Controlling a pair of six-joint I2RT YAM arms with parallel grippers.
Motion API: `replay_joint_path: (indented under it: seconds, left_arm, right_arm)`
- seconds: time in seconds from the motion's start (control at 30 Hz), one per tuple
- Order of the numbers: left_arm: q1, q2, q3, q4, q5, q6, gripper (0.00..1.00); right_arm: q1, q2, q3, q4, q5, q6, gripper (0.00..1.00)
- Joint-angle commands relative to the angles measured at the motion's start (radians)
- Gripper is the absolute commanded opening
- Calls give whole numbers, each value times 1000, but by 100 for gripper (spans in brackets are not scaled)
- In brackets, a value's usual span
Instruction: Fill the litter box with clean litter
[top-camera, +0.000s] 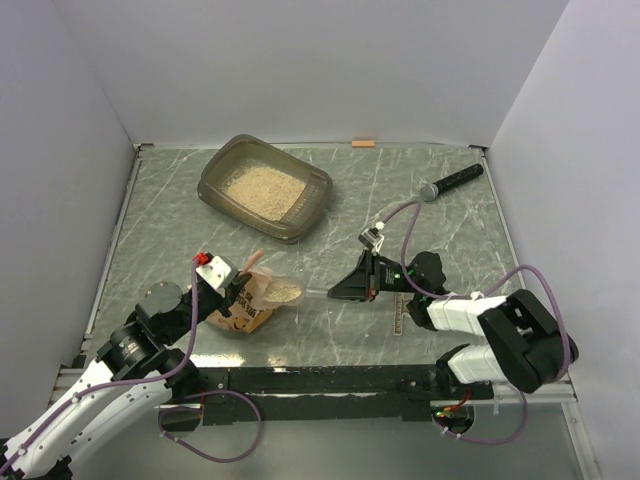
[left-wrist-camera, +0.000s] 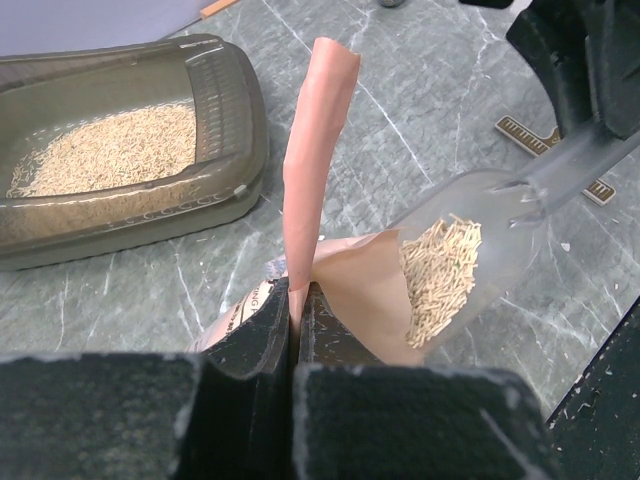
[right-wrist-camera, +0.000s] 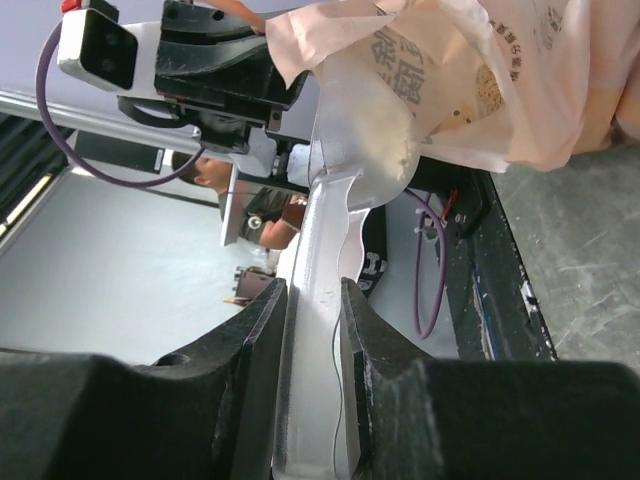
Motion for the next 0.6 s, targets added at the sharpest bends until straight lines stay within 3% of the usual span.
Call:
replay_joint_path:
  seconds: [0.0, 0.23, 0.57]
  left_arm:
    - [-3, -7, 7, 81, 23, -26, 1]
    - [-3, -13, 8, 81, 21, -27, 1]
    - [-3, -18, 7, 81, 24, -27, 1]
  right_arm:
    - [-12, -101, -9, -41, -6, -77, 0]
    - [-30, -169, -28, -193, 15, -135, 0]
    - [-38, -124, -106, -66, 73, -45, 0]
